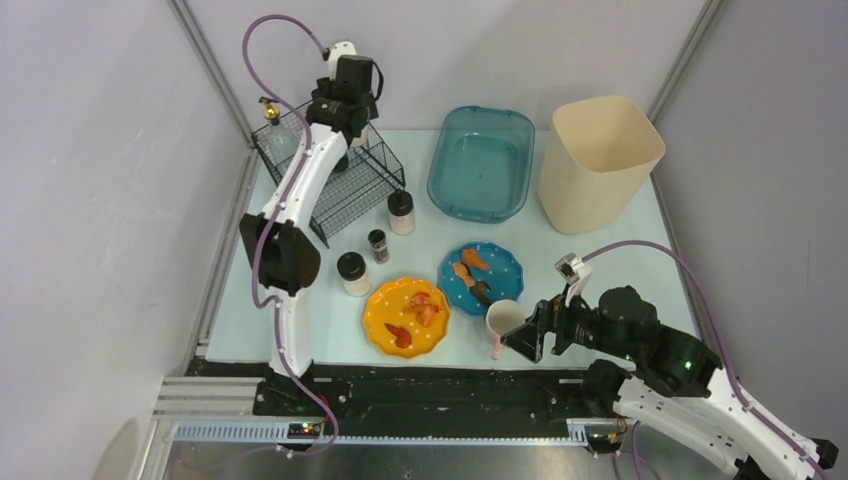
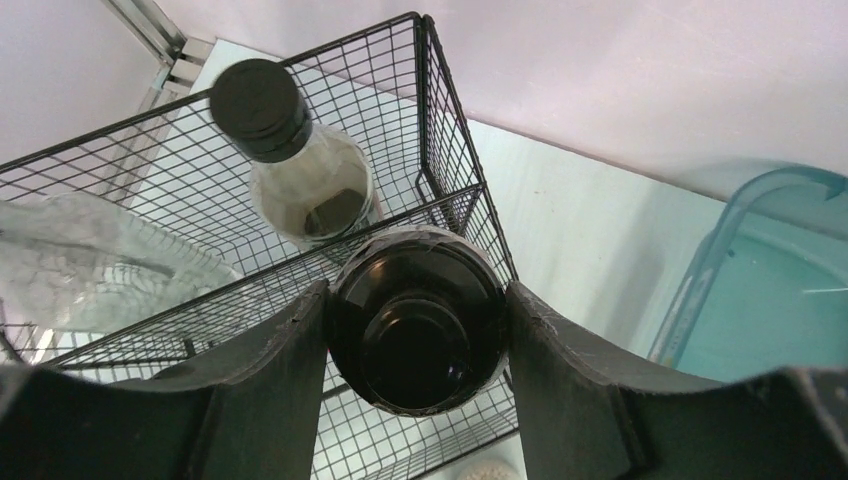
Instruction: Clear the kitchen counter
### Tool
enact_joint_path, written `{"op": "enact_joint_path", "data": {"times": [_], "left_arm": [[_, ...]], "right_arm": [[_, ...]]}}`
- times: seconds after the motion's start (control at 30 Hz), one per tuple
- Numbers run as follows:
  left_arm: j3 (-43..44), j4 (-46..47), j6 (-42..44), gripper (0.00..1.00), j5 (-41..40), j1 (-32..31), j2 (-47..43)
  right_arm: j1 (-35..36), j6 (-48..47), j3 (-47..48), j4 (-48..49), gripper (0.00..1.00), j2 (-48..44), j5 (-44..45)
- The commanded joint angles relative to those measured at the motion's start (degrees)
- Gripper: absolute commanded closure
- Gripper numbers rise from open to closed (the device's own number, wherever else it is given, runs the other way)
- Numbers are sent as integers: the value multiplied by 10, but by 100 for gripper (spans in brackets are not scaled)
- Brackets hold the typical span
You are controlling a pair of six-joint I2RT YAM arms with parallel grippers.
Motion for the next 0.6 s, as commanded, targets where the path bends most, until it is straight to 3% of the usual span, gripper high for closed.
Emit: {"op": "enact_joint_path", "data": {"times": [0.0, 0.57], "left_arm": [[53, 43, 2, 100, -34, 8, 33], [42, 64, -42, 100, -25, 26, 112]], "right_arm": [[3, -20, 19, 15, 1, 12, 2], [2, -54, 17, 23, 1, 71, 20]]}}
